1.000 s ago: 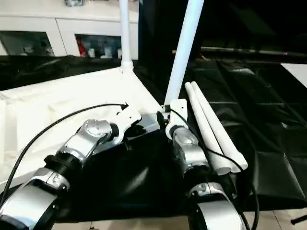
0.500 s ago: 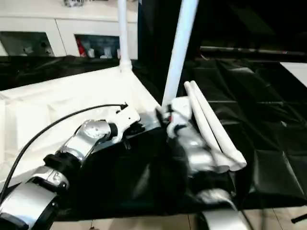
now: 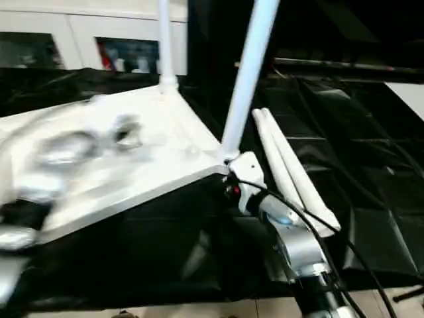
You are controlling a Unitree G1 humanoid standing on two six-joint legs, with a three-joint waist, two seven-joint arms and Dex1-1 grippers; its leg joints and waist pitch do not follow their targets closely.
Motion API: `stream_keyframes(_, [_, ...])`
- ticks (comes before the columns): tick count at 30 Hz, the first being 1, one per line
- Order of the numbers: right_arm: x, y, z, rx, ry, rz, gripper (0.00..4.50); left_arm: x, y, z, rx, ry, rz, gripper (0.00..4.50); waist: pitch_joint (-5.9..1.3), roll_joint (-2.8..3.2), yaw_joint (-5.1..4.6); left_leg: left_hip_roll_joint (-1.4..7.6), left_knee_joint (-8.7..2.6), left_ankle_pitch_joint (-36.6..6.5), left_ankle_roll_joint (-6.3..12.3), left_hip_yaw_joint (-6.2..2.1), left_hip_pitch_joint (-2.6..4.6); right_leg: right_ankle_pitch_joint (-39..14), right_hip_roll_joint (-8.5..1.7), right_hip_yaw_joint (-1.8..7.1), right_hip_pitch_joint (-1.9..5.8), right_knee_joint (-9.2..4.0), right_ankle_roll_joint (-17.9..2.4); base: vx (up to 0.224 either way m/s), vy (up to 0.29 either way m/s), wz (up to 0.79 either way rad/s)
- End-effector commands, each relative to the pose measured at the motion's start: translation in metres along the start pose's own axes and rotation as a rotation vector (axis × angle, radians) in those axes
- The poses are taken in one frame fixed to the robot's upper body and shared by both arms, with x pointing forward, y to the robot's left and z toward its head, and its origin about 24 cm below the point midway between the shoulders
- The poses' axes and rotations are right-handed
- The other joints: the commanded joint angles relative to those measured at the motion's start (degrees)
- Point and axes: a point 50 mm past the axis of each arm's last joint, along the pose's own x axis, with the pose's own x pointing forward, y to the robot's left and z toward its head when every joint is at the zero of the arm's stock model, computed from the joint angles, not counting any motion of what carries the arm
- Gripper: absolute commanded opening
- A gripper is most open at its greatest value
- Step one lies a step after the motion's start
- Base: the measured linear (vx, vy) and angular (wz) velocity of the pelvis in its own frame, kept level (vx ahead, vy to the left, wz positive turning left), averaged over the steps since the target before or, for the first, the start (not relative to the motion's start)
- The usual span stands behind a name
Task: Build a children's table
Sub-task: Rotate leg to tighten, then rotate table base
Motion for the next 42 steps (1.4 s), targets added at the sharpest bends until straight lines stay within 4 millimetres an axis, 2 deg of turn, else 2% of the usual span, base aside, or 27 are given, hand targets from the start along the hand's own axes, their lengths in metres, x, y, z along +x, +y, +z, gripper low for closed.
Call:
stream_keyframes(1, [-0.002, -0.001, 0.002, -0.003, 0.018, 0.004, 3.83, -0.006, 0.009, 0.002, 0.019, 0.025, 0.040, 1.40, -3.84, 0.78, 0.17, 0.54, -3.66, -8.6, 1.48, 0.38, 0.70, -7.5, -2.46, 2.75, 3.40, -3.26, -9.6, 0.000, 0.000, 0.00])
stream_keyframes(3, [0.000, -0.006, -0.004, -0.006, 0.076, -0.038, 3.83, -0.023, 0.030, -0.008, 0.067, 0.125, 0.126, 1.40, -3.66, -0.21, 0.23, 0.60, -3.84, -9.5, 0.66, 0.41, 0.76, -8.8, -2.51, 2.74, 3.26, -3.28, -9.4, 0.000, 0.000, 0.00])
stream_keyframes(4, [0.001, -0.007, -0.007, -0.006, 0.093, -0.053, 3.83, -0.028, 0.036, -0.012, 0.083, 0.162, 0.151, 1.40, -3.62, 0.26, 0.32, 0.57, -3.92, -10.1, -0.01, 0.35, 0.90, -9.4, -2.55, 2.80, 3.12, -3.32, -9.1, 0.000, 0.000, 0.00])
stream_keyframes(5, [0.002, -0.009, -0.009, -0.004, 0.113, -0.070, 3.83, -0.034, 0.041, -0.018, 0.096, 0.207, 0.174, 1.40, -3.56, 0.21, 0.18, 0.50, -4.00, -10.3, -0.68, 0.26, 0.83, -9.0, -2.48, 2.79, 3.15, -3.28, -8.9, 0.000, 0.000, 0.00])
stream_keyframes(6, [0.003, -0.010, -0.012, 0.001, 0.131, -0.088, 3.83, -0.039, 0.045, -0.022, 0.106, 0.237, 0.190, 1.40, -3.59, -0.68, 0.16, 0.53, -3.96, -10.3, -0.86, 0.33, 0.84, -9.0, -2.48, 2.75, 3.16, -3.30, -8.7, 0.000, 0.000, 0.00])
stream_keyframes(7, [0.004, -0.012, -0.014, 0.004, 0.148, -0.105, 3.83, -0.043, 0.048, -0.026, 0.118, 0.271, 0.211, 1.40, -3.54, -0.34, 0.20, 0.42, -4.03, -10.5, -1.27, 0.25, 0.90, -9.4, -2.50, 2.79, 3.14, -3.21, -8.6, 0.000, 0.000, 0.00])
stream_keyframes(8, [0.004, -0.012, -0.015, 0.010, 0.161, -0.115, 3.83, -0.046, 0.050, -0.029, 0.137, 0.296, 0.226, 1.40, -3.61, -0.72, 0.19, 0.40, -3.94, -10.4, -1.46, 0.29, 0.96, -8.9, -2.57, 2.83, 3.12, -3.25, -8.5, 0.000, 0.000, 0.00])
stream_keyframes(11, [0.007, -0.011, -0.016, 0.016, 0.181, -0.121, 3.83, -0.053, 0.054, -0.037, 0.172, 0.361, 0.249, 1.40, -3.74, -0.66, 0.51, 0.34, -3.84, -9.3, -1.47, 0.27, 0.90, -7.0, -2.57, 2.87, 3.18, -2.97, -8.5, 0.000, 0.000, 0.00])
stream_keyframes(12, [0.009, -0.010, -0.017, 0.030, 0.188, -0.122, 3.83, -0.054, 0.052, -0.043, 0.173, 0.394, 0.233, 1.40, -3.78, -1.28, 0.50, 0.30, -3.78, -8.9, -1.33, 0.35, 0.82, -6.6, -2.56, 2.87, 3.27, -2.95, -8.5, 0.000, 0.000, 0.00])
stream_keyframes(13, [0.010, -0.009, -0.018, 0.030, 0.192, -0.123, 3.83, -0.053, 0.050, -0.045, 0.178, 0.404, 0.214, 1.40, -3.79, -1.05, 0.67, 0.26, -3.79, -8.3, -1.28, 0.28, 0.79, -6.1, -2.64, 2.90, 3.29, -2.79, -8.6, 0.000, 0.000, 0.00])
stream_keyframes(16, [0.014, -0.008, -0.020, 0.031, 0.201, -0.124, 3.83, -0.051, 0.045, -0.051, 0.178, 0.427, 0.169, 1.40, -3.75, -0.92, 0.77, 0.25, -3.86, -9.1, -1.82, 0.29, 0.95, -6.2, -2.60, 2.87, 3.11, -2.88, -8.9, 0.000, 0.000, 0.00])
stream_keyframes(17, [0.017, -0.007, -0.021, 0.033, 0.205, -0.125, 3.83, -0.051, 0.043, -0.054, 0.184, 0.443, 0.144, 1.40, -3.77, -1.06, 0.69, 0.20, -3.87, -9.5, -1.96, 0.29, 0.89, -6.5, -2.61, 2.87, 3.18, -2.89, -8.9, 0.000, 0.000, 0.00])
stream_keyframes(18, [0.019, -0.006, -0.021, 0.033, 0.210, -0.126, 3.83, -0.050, 0.041, -0.057, 0.190, 0.461, 0.129, 1.40, -3.79, -0.84, 0.77, 0.22, -3.90, -10.0, -2.13, 0.23, 0.95, -7.1, -2.72, 2.90, 3.17, -2.94, -8.7, 0.000, 0.000, 0.00])
stream_keyframes(20, [0.023, -0.004, -0.022, 0.034, 0.214, -0.127, 3.83, -0.051, 0.040, -0.061, 0.211, 0.487, 0.105, 1.40, -3.74, -1.03, 0.68, 0.14, -3.91, -10.3, -2.29, 0.26, 0.87, -7.8, -2.69, 2.92, 3.18, -3.09, -8.5, 0.000, 0.000, 0.00])
stream_keyframes(25, [0.034, 0.000, -0.025, 0.070, 0.223, -0.131, 3.83, -0.051, 0.037, -0.068, 0.212, 0.529, 0.058, 1.40, -3.65, -0.80, 0.46, 0.26, -4.11, -12.9, -2.83, 0.07, 1.00, -11.2, -2.90, 2.95, 3.07, -3.40, -8.3, 0.000, 0.000, 0.00])
stream_keyframes(28, [0.044, 0.002, -0.028, 0.102, 0.224, -0.131, 3.83, -0.053, 0.033, -0.071, 0.203, 0.553, -0.014, 1.40, -3.73, -0.68, 0.32, 0.23, -4.09, -13.3, -3.12, 0.03, 1.08, -11.3, -2.88, 2.94, 3.01, -3.32, -8.6, 0.000, 0.000, 0.00])
stream_keyframes(29, [0.047, 0.002, -0.029, 0.109, 0.226, -0.131, 3.55, -0.054, 0.030, -0.072, 0.193, 0.553, -0.048, 1.42, -3.71, -0.61, 0.15, 0.29, -4.16, -13.7, -3.28, -0.01, 1.10, -11.8, -3.01, 2.94, 2.96, -3.36, -8.8, 0.000, 0.000, 0.00])
stream_keyframes(31, [0.052, 0.002, -0.028, 0.126, 0.223, -0.130, 3.44, -0.055, 0.027, -0.070, 0.173, 0.552, -0.099, 1.42, -3.79, -0.57, -0.01, 0.35, -4.10, -12.9, -3.40, 0.01, 1.14, -10.0, -2.91, 2.95, 3.05, -3.10, -9.3, 0.000, 0.000, 0.00])
stream_keyframes(32, [0.056, 0.002, -0.027, 0.131, 0.223, -0.132, 3.29, -0.058, 0.022, -0.069, 0.161, 0.553, -0.166, 1.24, -3.80, -0.60, -0.05, 0.39, -4.10, -12.2, -3.33, 0.00, 1.14, -8.9, -2.99, 2.95, 3.07, -2.87, -10.0, 0.000, 0.000, 0.00])
stream_keyframes(33, [0.056, 0.002, -0.027, 0.132, 0.223, -0.132, 3.29, -0.058, 0.022, -0.069, 0.160, 0.553, -0.170, 1.24, -3.78, -0.56, -0.08, 0.37, -4.13, -12.0, -3.34, 0.02, 1.11, -8.6, -2.92, 2.93, 3.11, -2.86, -10.2, 0.000, 0.000, 0.00])
stream_keyframes(34, [0.058, 0.001, -0.027, 0.132, 0.223, -0.132, 3.18, -0.059, 0.019, -0.068, 0.157, 0.549, -0.199, 1.13, -3.81, -0.79, -0.12, 0.41, -4.08, -11.9, -3.34, 0.09, 1.11, -8.2, -2.94, 2.93, 3.10, -2.82, -10.4, 0.000, 0.000, 0.00])
stream_keyframes(35, [0.059, 0.001, -0.027, 0.133, 0.224, -0.132, 3.10, -0.059, 0.018, -0.068, 0.155, 0.547, -0.218, 1.06, -3.81, -0.60, -0.06, 0.34, -4.01, -11.2, -3.29, 0.19, 1.22, -7.0, -2.85, 2.98, 3.09, -2.63, -10.9, 0.000, 0.000, 0.00])
stream_keyframes(36, [0.062, 0.000, -0.026, 0.131, 0.224, -0.133, 3.03, -0.061, 0.013, -0.067, 0.153, 0.544, -0.270, 1.01, -3.76, -0.69, -0.09, 0.32, -4.04, -11.0, -3.18, 0.24, 1.16, -6.5, -2.74, 2.98, 3.16, -2.64, -10.9, 0.000, 0.000, 0.00])
stream_keyframes(39, [0.068, 0.001, -0.024, 0.119, 0.223, -0.122, 2.79, -0.065, 0.006, -0.064, 0.150, 0.537, -0.359, 0.71, -3.75, -0.60, -0.16, 0.33, -4.06, -11.8, -3.32, 0.25, 1.20, -7.7, -2.95, 2.99, 3.15, -2.63, -11.1, 0.000, 0.000, 0.00])
stream_keyframes(42, [0.075, 0.005, -0.021, 0.113, 0.215, -0.095, 2.59, -0.071, -0.006, -0.058, 0.141, 0.506, -0.487, 0.60, -3.56, -0.47, -0.25, 0.46, -4.22, -13.9, -3.63, 0.16, 1.28, -10.6, -3.11, 3.06, 3.04, -2.90, -10.8, 0.000, 0.000, 0.00])
